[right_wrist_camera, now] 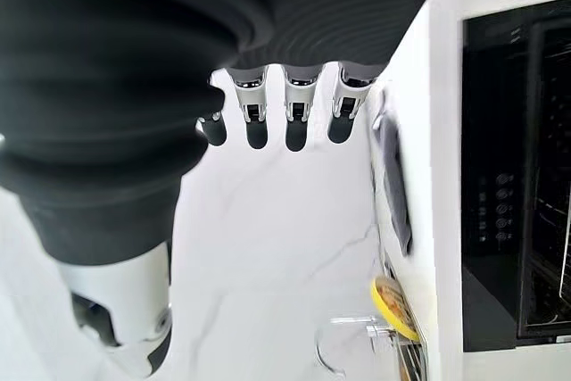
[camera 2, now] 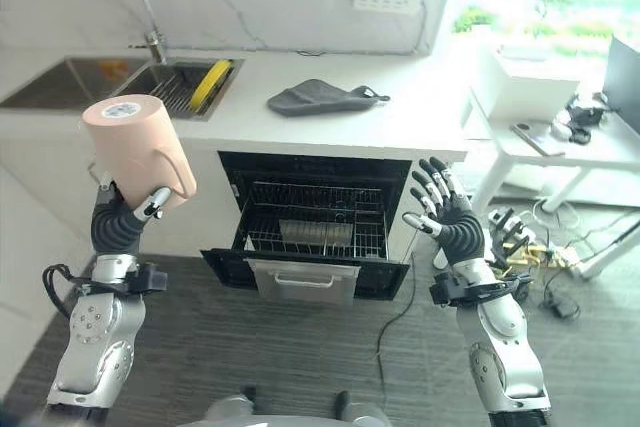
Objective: Place the dishes in the dishwasher.
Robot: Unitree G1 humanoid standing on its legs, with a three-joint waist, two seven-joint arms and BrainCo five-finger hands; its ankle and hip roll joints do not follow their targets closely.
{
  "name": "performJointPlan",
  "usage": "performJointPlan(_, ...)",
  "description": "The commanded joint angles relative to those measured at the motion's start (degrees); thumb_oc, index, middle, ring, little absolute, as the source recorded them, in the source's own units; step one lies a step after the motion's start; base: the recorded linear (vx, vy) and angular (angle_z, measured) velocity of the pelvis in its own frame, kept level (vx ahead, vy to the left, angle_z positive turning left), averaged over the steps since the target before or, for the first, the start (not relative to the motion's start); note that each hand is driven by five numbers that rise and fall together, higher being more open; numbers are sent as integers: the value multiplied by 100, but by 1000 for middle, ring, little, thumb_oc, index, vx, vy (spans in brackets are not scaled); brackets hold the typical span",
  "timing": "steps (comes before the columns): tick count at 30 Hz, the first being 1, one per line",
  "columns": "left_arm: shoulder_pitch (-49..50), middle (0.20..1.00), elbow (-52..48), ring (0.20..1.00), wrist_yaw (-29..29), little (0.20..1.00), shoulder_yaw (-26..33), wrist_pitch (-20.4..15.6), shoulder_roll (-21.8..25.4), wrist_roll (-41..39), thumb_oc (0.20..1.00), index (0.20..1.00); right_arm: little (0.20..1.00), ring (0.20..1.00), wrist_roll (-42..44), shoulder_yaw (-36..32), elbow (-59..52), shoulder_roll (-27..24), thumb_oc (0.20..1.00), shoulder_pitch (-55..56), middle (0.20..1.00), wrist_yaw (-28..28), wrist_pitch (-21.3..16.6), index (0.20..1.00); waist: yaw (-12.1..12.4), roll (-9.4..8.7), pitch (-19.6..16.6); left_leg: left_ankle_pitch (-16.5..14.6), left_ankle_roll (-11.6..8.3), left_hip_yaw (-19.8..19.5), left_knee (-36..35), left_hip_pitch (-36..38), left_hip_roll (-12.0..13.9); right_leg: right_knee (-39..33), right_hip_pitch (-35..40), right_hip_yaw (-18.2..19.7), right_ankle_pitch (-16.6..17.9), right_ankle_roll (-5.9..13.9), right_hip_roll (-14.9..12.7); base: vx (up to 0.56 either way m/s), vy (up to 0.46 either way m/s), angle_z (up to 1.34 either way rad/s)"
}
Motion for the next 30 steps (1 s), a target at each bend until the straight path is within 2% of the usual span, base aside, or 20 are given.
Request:
performJointPlan(1,-64,200,-618,200,74,200,218,-396,192,55,200,200,1000,1000,235,-398,-286,-126,1000,-508,1000,172,-289,1000,322,-231,257,1014,44,-131,-214,151,2,-63,1007,520,-201,194,352,308,250,-87)
performJointPlan(5,-227,200,-540,200,137,200,231,-343,243,160,200,200,1000,1000,319,-508,-462,-34,1000,-459,1000,-17,-248,1000,333,-257,47,726,217,-7,-288,432,-136,19,1133,286,-240,389,96,346,250,3)
performJointPlan(8,-355,200,-463,200,76,200,302,-246,286,107,200,200,1000,1000,252,-494,-404,6,1000,-539,1000,-165,-202,1000,424,-305,-27,606,302,-128,-288,525,-249,133,1080,176,-259,436,-15,270,139,21)
performJointPlan(13,-196,200,-581,200,-81,200,415,-144,217,146,200,200,1000,1000,128,-492,-457,115,1000,-512,1000,-276,-123,1000,559,-365,-64,585,389,-242,-288,553,-334,187,1001,135,-188,471,-86,139,64,13)
performJointPlan(22,-55,200,-682,200,-229,200,519,-101,275,71,200,200,1000,1000,237,-569,-468,194,1000,-412,1000,-274,-107,1000,597,-399,-56,440,527,-316,-288,729,-422,458,853,80,-147,583,-202,79,58,-10)
performJointPlan(23,-41,200,-720,200,-258,200,518,-26,272,34,200,200,1000,1000,235,-535,-477,210,1000,-436,1000,-320,-101,1000,626,-414,-49,412,556,-335,-288,764,-445,568,802,35,-98,623,-245,27,102,-10)
performJointPlan(24,19,200,-733,200,-352,200,485,-44,277,98,200,200,1000,1000,252,-462,-509,314,1000,-437,1000,-298,-154,1000,626,-414,-15,398,657,-340,-288,822,-481,1604,456,68,147,785,-207,40,80,-26)
performJointPlan(25,24,200,-730,200,-368,200,479,-53,277,109,200,200,1000,1000,253,-455,-513,322,1000,-432,1000,-300,-162,1000,622,-434,-19,354,663,-347,-288,844,-510,1694,426,81,110,806,-230,7,53,-42)
performJointPlan(26,31,200,-709,200,-384,200,469,-69,265,202,200,200,1000,1000,264,-351,-516,403,1000,-454,1000,-255,-202,1000,514,-340,84,292,640,-370,-288,1006,-431,2274,-329,101,443,744,-331,13,-25,-62)
performJointPlan(28,-155,200,-614,200,-284,200,426,-40,327,202,200,200,1000,1000,274,-267,-369,408,1000,-510,1000,-191,-295,1000,497,-293,141,275,545,-405,-288,1060,-352,1616,-332,-179,262,654,-514,21,-145,-45)
performJointPlan(29,-228,200,-600,200,-210,200,406,-29,336,247,200,200,1000,1000,283,-223,-328,415,1000,-556,1000,-182,-333,1000,492,-294,179,237,511,-397,-288,1100,-323,1266,-313,-281,355,660,-634,44,-350,-3)
performJointPlan(30,-316,200,-649,200,-71,200,391,18,361,295,200,200,1000,1000,259,-145,-323,429,1000,-664,1000,-222,-356,1000,461,-315,252,165,452,-307,-288,1188,-240,730,-300,-333,653,740,-779,21,-415,10)
